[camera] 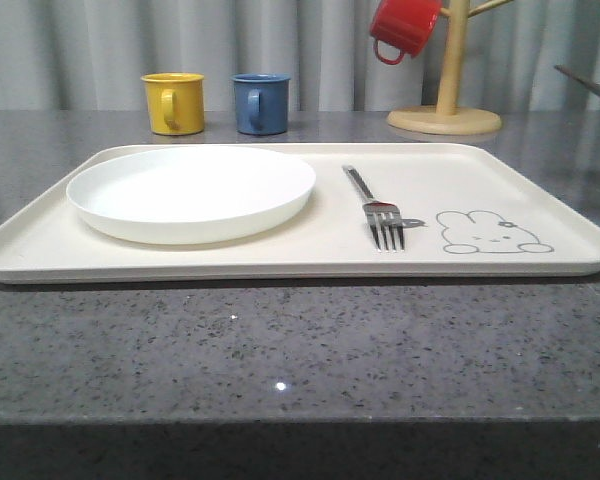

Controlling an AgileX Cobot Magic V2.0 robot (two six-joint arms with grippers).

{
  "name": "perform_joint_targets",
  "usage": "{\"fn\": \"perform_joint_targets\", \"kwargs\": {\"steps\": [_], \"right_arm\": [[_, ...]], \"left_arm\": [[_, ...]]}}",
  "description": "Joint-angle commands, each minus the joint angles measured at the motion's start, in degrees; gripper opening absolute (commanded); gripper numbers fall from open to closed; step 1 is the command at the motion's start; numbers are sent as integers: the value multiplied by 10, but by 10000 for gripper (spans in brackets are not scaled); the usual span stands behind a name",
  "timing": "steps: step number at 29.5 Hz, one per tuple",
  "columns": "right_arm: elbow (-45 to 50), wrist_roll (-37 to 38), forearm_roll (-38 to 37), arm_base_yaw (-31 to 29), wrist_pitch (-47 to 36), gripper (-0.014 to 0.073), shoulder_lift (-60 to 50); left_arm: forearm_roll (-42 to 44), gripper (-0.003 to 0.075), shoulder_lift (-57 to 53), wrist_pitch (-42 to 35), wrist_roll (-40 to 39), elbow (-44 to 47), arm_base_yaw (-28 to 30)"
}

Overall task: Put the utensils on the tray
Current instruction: 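Grasp the silver chopsticks with the right gripper, then place the chopsticks on the tray beside the fork and release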

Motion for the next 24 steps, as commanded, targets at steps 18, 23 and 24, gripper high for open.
{"fn": "perform_joint_targets", "kwargs": {"steps": [18,23,24], "right_arm": [[-13,144,16,163,-83,36,59],[-13,148,16,163,-93,36,81],[-13,148,15,163,-94,36,85]], "left_arm": [[-7,-18,5,-47,-7,-17,-4],[-7,-18,5,-47,-7,-17,-4],[-7,-18,5,-47,-7,-17,-4]]}}
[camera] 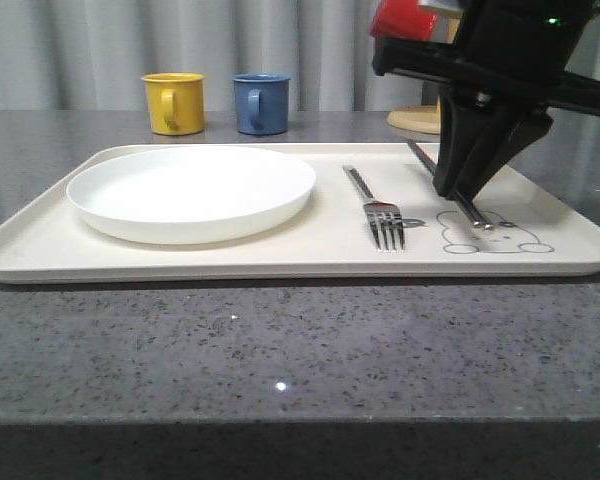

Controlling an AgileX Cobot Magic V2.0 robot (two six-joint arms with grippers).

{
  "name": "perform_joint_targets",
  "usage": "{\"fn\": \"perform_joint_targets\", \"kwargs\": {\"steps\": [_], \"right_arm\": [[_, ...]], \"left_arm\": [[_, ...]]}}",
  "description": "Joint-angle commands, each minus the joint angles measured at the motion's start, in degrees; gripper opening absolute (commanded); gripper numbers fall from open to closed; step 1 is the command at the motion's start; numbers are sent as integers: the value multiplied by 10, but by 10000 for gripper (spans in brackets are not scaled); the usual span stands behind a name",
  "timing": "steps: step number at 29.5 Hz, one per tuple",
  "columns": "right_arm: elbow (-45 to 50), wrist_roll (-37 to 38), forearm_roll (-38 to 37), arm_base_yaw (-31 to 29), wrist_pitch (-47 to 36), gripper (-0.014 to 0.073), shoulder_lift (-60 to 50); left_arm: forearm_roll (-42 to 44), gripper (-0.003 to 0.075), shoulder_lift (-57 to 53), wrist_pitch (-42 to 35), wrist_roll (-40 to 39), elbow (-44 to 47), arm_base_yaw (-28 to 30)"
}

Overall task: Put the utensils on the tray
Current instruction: 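Place the chopsticks on the tray beside the fork and release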

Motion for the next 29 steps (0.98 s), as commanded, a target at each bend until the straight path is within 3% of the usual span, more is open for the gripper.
{"fn": "perform_joint_targets", "kwargs": {"steps": [1,6,15,23,29], "right_arm": [[-13,3,0,0,-24,36,-13],[-13,3,-2,0,-30,62,-9],[-13,3,-19,-2,-21,398,-30],[-13,-40,-61,-82,-2,400,-85],[-13,-110,-75,-195,39,400,-91]], "left_arm": [[-7,-18,5,-47,-7,-17,-4],[-7,-18,5,-47,-7,-17,-4],[-7,-18,5,-47,-7,-17,-4],[-7,-18,5,-47,-7,-17,-4],[-7,-18,5,-47,-7,-17,-4]]}}
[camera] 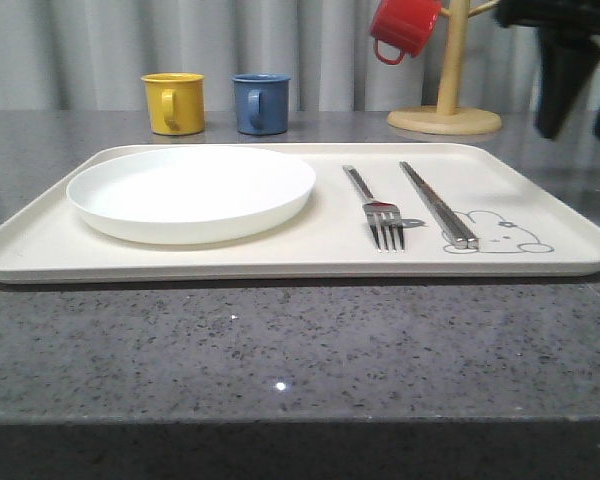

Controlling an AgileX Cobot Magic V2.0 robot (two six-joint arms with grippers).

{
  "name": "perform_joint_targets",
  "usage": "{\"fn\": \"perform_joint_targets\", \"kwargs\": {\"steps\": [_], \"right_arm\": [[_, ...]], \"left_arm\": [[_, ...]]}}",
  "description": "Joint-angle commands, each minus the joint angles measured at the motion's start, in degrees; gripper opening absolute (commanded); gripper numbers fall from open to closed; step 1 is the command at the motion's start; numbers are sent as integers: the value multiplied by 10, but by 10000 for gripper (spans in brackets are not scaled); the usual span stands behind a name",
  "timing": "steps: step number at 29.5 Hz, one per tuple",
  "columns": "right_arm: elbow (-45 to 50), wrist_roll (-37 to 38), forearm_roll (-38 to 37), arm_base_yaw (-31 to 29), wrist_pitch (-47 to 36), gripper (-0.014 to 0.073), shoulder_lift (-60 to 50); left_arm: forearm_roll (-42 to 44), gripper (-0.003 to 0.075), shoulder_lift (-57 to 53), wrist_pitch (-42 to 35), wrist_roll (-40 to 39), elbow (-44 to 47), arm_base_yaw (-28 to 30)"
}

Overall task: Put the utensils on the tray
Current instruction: 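Place the chopsticks on the tray beside the fork and release, then grasp the silver spoon with the right gripper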

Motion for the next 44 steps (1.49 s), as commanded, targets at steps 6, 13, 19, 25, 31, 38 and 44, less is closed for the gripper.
{"fn": "perform_joint_targets", "kwargs": {"steps": [6,13,19,25,31,38,44], "right_arm": [[-13,-101,-16,-156,5,400,-16],[-13,-138,-16,-200,-37,400,23],[-13,-139,-23,-201,-80,400,60],[-13,-139,-23,-201,-91,307,74],[-13,-139,-23,-201,-90,132,74],[-13,-139,-23,-201,-82,5,74],[-13,-139,-24,-198,-72,-9,43]], "left_arm": [[-7,-18,5,-47,-7,-17,-4],[-7,-18,5,-47,-7,-17,-4],[-7,-18,5,-47,-7,-17,-4],[-7,-18,5,-47,-7,-17,-4],[-7,-18,5,-47,-7,-17,-4],[-7,-18,5,-47,-7,-17,-4],[-7,-18,5,-47,-7,-17,-4]]}}
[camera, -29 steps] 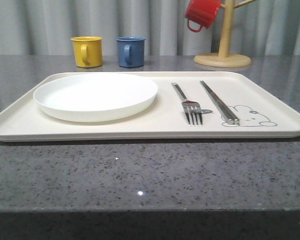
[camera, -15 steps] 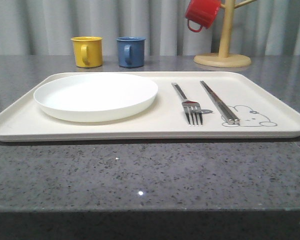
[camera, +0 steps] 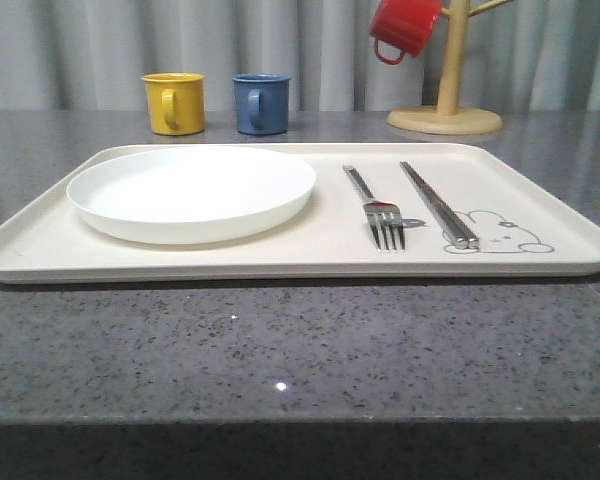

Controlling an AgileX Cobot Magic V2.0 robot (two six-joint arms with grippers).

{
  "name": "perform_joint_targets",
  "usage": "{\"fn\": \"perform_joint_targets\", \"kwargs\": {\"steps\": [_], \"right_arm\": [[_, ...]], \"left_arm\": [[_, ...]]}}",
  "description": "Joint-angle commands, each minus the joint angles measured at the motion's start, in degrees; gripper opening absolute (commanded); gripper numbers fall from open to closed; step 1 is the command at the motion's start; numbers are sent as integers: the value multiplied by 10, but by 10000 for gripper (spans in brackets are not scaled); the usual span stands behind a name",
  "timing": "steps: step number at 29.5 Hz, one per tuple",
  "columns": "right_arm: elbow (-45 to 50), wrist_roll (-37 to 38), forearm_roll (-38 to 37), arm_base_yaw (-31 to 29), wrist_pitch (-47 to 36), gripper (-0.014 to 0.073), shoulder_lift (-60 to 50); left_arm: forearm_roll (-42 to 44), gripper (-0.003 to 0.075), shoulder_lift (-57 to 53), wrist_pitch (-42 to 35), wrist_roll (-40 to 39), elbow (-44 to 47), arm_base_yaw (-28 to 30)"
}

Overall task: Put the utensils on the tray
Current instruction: 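Grasp the silver spoon with the right gripper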

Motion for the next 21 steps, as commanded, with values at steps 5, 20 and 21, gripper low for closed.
{"fn": "perform_joint_targets", "kwargs": {"steps": [5,20,21], "right_arm": [[-13,-8,28,0,32,-9,-110],[-13,51,70,173,94,-8,-145],[-13,60,70,189,86,-8,-142]], "left_arm": [[-7,-18,5,-46,-7,-17,-4],[-7,-18,5,-49,-7,-17,-4],[-7,-18,5,-49,-7,-17,-4]]}}
